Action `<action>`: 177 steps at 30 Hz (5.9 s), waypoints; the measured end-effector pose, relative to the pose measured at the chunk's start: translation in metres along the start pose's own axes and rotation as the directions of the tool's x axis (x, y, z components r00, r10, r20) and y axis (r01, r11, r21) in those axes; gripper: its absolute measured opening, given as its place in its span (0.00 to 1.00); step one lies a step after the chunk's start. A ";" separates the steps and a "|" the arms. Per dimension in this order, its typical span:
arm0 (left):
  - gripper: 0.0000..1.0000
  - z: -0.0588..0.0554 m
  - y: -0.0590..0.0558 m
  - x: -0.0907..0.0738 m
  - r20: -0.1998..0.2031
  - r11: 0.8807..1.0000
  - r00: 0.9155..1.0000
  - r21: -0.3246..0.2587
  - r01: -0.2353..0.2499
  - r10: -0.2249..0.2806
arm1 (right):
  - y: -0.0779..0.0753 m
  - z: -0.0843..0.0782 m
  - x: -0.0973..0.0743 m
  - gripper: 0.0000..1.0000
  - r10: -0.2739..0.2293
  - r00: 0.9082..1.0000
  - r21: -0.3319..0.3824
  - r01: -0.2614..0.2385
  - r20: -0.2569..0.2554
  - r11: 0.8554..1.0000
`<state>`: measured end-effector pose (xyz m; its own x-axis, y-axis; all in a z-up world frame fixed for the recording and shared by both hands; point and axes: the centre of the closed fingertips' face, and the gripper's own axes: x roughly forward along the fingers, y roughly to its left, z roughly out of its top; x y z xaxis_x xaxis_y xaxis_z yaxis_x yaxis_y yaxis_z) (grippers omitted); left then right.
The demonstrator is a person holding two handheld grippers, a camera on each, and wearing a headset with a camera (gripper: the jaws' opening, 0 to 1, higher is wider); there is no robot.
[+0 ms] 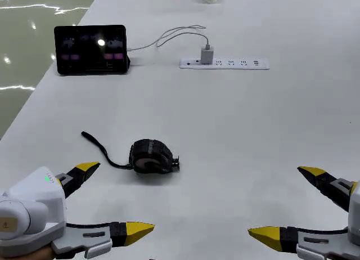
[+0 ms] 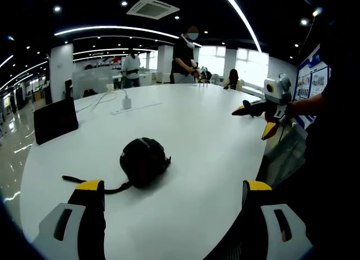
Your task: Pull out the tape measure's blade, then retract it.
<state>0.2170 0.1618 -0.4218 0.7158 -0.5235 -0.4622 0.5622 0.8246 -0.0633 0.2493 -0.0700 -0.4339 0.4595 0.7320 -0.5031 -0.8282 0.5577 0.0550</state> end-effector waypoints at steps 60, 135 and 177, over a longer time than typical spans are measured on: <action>0.99 0.003 0.034 0.027 -0.092 0.991 0.991 0.086 0.107 -0.099 | -0.016 0.007 0.040 0.96 0.169 0.975 -0.151 -0.190 -0.141 0.970; 0.51 -0.002 0.059 0.082 -0.348 0.883 0.896 0.276 0.378 -0.275 | 0.020 0.035 0.172 0.49 0.410 0.873 -0.324 -0.481 -0.264 0.815; 0.26 -0.015 0.063 0.093 -0.464 0.811 0.831 0.329 0.484 -0.308 | 0.042 0.020 0.215 0.12 0.445 0.825 -0.413 -0.561 -0.348 0.717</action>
<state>0.3123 0.1679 -0.4823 0.2297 -0.5894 -0.7745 0.9386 0.3446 0.0162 0.3198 0.1182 -0.5228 -0.1008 0.7160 -0.6908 -0.9845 -0.1721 -0.0348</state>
